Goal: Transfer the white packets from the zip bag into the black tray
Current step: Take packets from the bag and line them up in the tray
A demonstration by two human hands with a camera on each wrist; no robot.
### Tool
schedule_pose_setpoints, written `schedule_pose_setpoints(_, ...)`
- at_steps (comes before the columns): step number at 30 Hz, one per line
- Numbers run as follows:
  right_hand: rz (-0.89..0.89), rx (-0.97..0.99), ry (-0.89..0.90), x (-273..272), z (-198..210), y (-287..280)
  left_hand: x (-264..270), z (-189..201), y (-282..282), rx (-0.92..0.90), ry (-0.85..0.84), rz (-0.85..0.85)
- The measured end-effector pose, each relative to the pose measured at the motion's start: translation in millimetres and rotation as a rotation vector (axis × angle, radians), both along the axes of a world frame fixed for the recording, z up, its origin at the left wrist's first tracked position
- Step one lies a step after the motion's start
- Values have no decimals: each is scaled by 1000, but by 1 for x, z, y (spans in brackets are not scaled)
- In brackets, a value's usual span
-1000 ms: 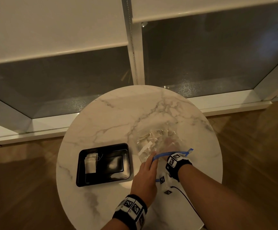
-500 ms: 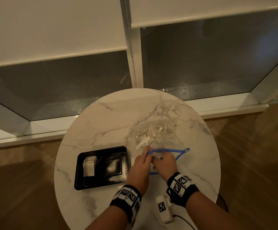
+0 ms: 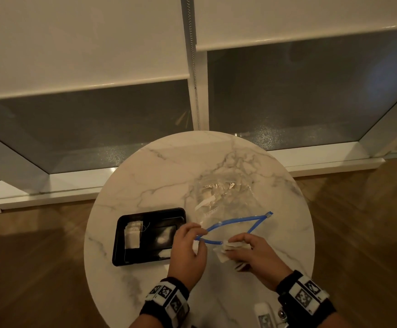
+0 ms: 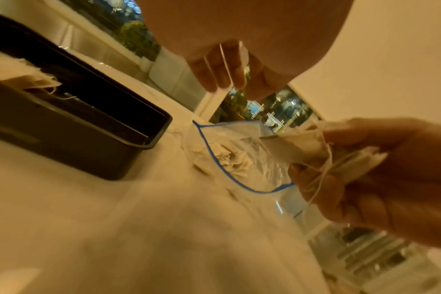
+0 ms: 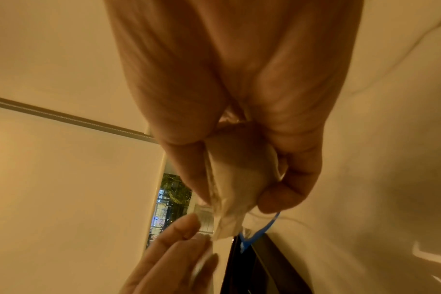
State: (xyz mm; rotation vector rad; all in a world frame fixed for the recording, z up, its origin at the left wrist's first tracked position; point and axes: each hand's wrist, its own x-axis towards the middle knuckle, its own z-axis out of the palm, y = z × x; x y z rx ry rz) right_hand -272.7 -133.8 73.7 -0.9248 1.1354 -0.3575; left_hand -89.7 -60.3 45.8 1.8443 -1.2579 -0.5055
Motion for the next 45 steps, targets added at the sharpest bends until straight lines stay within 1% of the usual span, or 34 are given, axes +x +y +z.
schedule_pose_setpoints(3,11,-30,-58,11,15,6,-1,13,6,131,471,169)
schedule_pose_setpoints(5,32,-45,-108,22,25,10,2,17,7,234,754,220)
schedule_pose_setpoints(7,76,-35,-193,34,37,13,6,21,9,338,993,250)
schedule_pose_setpoints(9,110,23,-319,46,48,17,9,30,11,436,1238,261)
schedule_pose_setpoints(11,151,53,-405,56,53,21,13,40,16,486,1468,195)
schedule_pose_setpoints(12,183,26,-397,62,54,22,17,44,19,473,1569,157)
schedule_pose_setpoints(13,219,-39,-345,68,54,23,20,48,22,445,1671,135)
schedule_pose_setpoints(14,257,-135,-256,73,52,23,25,51,25,413,1759,129)
schedule_pose_setpoints(15,293,-243,-153,78,49,24,30,53,27,385,1805,134)
schedule_pose_setpoints(17,376,-403,6,88,45,26,39,55,31,352,1835,123)
schedule_pose_setpoints(18,407,-438,45,93,44,29,43,55,32,339,1814,124)
schedule_pose_setpoints(21,469,-473,84,109,46,37,54,49,38,325,1665,109)
schedule_pose_setpoints(24,509,-454,47,124,49,44,67,42,48,291,1564,98)
schedule_pose_setpoints(26,499,-399,5,131,51,47,77,41,52,252,1569,103)
schedule_pose_setpoints(28,476,-376,-27,138,53,49,92,40,55,229,1573,143)
schedule_pose_setpoints(31,427,-351,-16,151,50,51,115,37,63,217,1556,255)
schedule_pose_setpoints(33,391,-319,5,162,47,54,130,38,69,187,1549,290)
schedule_pose_setpoints(35,371,-284,33,175,43,57,144,38,74,163,1544,294)
schedule_pose_setpoints(37,335,-249,21,189,40,60,157,37,78,150,1532,284)
schedule_pose_setpoints(38,319,-251,17,195,38,62,163,36,80,147,1523,282)
schedule_pose_setpoints(41,311,-312,83,209,33,62,178,32,84,143,1498,274)
schedule_pose_setpoints(45,245,-281,94,229,29,59,194,25,89,224,1506,263)
